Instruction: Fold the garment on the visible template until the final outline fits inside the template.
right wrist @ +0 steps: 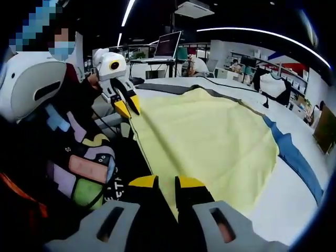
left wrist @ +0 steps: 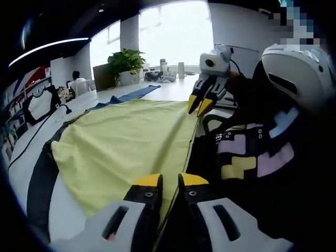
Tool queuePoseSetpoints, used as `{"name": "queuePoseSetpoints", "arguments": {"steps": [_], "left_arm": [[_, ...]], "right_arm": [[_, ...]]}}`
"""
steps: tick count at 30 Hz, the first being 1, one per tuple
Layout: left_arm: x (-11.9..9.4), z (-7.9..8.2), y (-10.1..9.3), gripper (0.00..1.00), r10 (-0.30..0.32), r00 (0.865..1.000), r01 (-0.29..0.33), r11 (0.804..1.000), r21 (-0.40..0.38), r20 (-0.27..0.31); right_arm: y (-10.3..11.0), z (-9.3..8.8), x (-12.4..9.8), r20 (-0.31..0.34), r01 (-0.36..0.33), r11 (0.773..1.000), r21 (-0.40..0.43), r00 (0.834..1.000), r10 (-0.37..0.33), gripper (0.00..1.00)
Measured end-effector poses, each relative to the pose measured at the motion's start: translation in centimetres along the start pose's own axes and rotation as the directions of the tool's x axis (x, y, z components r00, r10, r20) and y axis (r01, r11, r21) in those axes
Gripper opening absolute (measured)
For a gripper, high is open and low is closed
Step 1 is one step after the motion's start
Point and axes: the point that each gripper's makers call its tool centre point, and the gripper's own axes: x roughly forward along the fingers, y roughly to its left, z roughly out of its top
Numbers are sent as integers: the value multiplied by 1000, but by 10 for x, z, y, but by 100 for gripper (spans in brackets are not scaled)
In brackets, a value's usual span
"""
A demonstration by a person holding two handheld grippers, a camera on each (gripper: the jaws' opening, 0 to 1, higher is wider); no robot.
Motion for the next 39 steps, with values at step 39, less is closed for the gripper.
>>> {"name": "queuePoseSetpoints", "arguments": {"steps": [39], "left_arm": [[-2,0,-12,1,-37,999,37,995,-95,8]], "right_arm": [[2,-3,-4,-8,-3,1000,26,1000,3,0]]}}
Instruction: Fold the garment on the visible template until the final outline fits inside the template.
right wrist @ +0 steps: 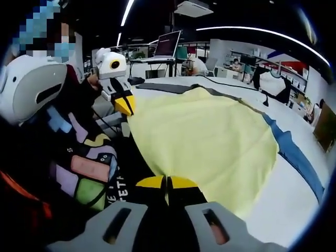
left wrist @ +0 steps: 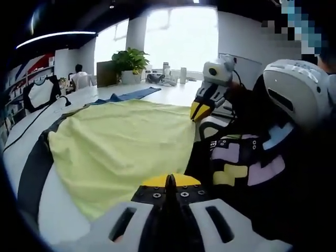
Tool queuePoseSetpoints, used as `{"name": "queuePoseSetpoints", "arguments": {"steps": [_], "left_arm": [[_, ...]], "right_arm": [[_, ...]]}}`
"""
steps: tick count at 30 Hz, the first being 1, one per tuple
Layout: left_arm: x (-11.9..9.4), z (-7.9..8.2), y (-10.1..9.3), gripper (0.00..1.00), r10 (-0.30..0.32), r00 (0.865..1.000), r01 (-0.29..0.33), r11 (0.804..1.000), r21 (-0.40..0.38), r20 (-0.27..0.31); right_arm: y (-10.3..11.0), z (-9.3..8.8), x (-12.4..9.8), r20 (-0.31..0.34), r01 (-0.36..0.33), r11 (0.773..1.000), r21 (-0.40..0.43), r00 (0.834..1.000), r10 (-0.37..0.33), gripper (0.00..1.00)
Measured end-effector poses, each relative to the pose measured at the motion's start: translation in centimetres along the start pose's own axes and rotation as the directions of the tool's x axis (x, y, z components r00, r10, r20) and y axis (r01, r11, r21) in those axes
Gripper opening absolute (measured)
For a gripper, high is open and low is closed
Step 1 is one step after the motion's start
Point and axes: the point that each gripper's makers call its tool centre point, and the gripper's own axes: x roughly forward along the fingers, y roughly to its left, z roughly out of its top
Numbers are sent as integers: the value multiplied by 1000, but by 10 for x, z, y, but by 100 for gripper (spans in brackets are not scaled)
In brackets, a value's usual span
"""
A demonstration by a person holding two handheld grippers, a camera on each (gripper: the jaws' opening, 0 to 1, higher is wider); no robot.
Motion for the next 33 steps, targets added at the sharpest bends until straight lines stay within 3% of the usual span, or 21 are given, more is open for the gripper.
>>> {"name": "queuePoseSetpoints", "arguments": {"steps": [8,12,15,22,27,31,33], "left_arm": [[-8,6,3,1,19,999,-18,1000,-5,33],[-13,15,9,4,48,996,-48,999,-9,78],[-15,19,17,8,86,992,-87,996,1,95],[-15,21,25,15,113,987,-114,993,7,112],[-15,25,29,18,127,983,-130,991,14,132],[-14,26,34,20,147,980,-150,988,18,136],[-14,27,37,21,156,978,-161,987,25,138]], "right_arm": [[8,-4,-3,-30,-36,999,-5,999,36,0],[10,4,-11,6,-43,999,-5,999,43,3],[0,13,-21,40,2,1000,-6,999,-2,5],[-16,26,-40,81,86,996,-19,993,-84,9],[-32,37,-58,117,155,987,-40,982,-149,11],[-51,44,-75,162,203,979,-2,966,-200,14],[-53,49,-83,184,181,983,13,966,-180,14]]}}
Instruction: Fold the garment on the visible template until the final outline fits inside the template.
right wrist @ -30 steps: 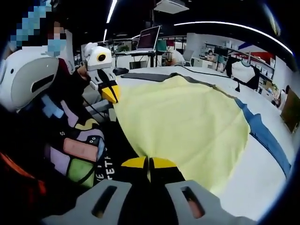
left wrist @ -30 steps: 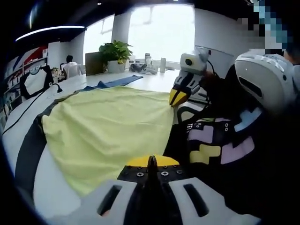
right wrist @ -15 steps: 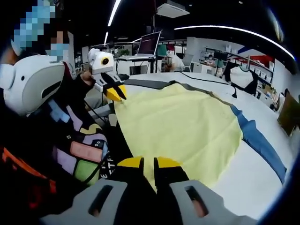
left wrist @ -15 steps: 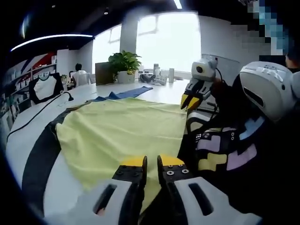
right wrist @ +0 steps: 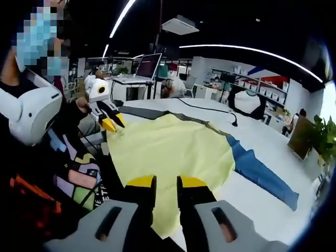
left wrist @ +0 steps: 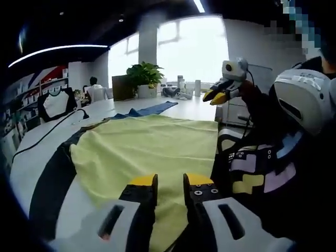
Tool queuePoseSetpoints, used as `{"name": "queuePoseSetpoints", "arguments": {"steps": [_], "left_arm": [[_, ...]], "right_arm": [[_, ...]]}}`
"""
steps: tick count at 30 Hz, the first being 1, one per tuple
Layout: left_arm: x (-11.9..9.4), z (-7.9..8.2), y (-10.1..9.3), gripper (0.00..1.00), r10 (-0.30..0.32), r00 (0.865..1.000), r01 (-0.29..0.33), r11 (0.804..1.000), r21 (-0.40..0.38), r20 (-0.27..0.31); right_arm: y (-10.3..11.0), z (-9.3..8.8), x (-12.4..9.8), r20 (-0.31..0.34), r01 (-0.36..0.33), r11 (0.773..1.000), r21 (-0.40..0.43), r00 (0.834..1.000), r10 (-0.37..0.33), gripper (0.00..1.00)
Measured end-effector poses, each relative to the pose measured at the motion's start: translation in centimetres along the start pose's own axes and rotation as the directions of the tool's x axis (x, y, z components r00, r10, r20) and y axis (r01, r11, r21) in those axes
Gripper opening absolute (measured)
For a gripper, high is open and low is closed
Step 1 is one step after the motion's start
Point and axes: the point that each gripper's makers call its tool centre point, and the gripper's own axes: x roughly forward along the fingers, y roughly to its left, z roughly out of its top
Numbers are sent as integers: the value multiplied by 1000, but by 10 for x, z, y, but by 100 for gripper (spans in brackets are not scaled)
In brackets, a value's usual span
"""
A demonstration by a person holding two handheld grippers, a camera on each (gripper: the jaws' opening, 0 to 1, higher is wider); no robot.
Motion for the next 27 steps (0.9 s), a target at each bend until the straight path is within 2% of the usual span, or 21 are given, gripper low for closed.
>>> {"name": "queuePoseSetpoints", "arguments": {"steps": [1,4,8,11,15,18,23,27], "left_arm": [[1,0,1,22,5,1000,-5,1000,4,3],[3,1,7,26,31,999,-31,999,8,15],[4,0,12,30,51,999,-51,999,10,21],[4,2,15,37,68,997,-69,997,27,40],[5,5,17,51,84,995,-86,995,44,52],[7,8,20,62,110,992,-116,989,91,69],[8,13,29,87,157,983,-164,983,78,97],[5,17,38,100,200,973,-209,975,68,118]], "right_arm": [[0,4,-2,14,-8,1000,12,1000,8,14],[-11,18,-12,56,23,1000,8,998,-23,14],[-31,33,-23,86,93,996,6,992,-94,16],[-46,41,-29,114,127,991,34,985,-130,18],[-63,50,-36,165,140,984,107,974,-156,19],[-78,60,-42,225,155,978,137,957,-183,20],[-103,69,-52,238,219,965,141,939,-248,26],[-130,72,-61,243,271,949,160,921,-304,33]]}}
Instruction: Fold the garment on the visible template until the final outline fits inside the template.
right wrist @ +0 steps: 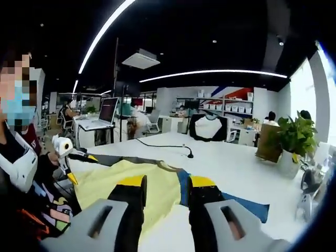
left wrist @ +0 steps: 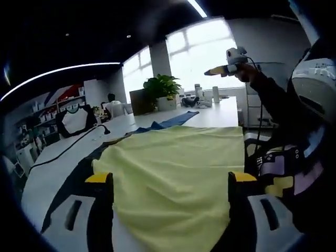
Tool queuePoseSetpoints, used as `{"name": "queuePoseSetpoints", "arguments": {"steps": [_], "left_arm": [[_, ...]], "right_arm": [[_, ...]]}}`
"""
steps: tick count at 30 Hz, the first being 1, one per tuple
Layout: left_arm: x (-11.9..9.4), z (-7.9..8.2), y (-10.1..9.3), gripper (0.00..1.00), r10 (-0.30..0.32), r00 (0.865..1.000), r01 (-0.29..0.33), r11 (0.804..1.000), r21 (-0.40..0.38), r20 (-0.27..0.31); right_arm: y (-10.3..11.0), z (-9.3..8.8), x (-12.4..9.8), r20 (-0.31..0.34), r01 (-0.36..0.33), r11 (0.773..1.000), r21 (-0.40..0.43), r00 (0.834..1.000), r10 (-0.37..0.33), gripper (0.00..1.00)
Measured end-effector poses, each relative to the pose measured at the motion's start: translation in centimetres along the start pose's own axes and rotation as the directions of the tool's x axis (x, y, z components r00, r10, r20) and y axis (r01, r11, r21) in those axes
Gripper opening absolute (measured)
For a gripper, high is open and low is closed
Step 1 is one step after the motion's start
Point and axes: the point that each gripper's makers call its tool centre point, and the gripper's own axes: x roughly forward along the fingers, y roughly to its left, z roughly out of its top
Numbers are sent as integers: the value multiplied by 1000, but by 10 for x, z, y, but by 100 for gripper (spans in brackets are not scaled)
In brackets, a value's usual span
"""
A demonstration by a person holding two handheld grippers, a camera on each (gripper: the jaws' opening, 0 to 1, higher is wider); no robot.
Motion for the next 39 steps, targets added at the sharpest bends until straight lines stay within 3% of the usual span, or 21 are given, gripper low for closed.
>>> {"name": "queuePoseSetpoints", "arguments": {"steps": [9,15,17,22,28,31,35,39], "left_arm": [[-1,6,3,100,14,1000,-13,1000,-28,23],[-1,9,5,100,23,999,-22,999,-34,35],[-2,12,6,100,27,999,-25,999,-46,46],[-4,16,7,100,29,998,-26,999,-45,63],[-5,15,10,100,39,998,-36,998,-48,51],[-8,15,16,100,57,997,-54,997,-58,53],[-7,13,18,100,64,997,-61,996,-65,41],[-5,16,13,100,42,998,-37,996,-87,51]], "right_arm": [[-61,-3,5,-3,140,990,7,990,-140,49],[-102,-16,11,-35,215,976,-24,976,-216,62],[-117,-30,13,-102,249,968,-42,962,-252,69],[-148,-52,22,-151,286,956,-61,944,-292,79],[-179,-102,35,-281,261,965,-2,926,-252,81],[-195,-123,42,-310,277,960,40,917,-251,80],[-221,-149,48,-326,336,941,52,896,-302,77],[-247,-164,51,-329,410,911,35,866,-377,76]]}}
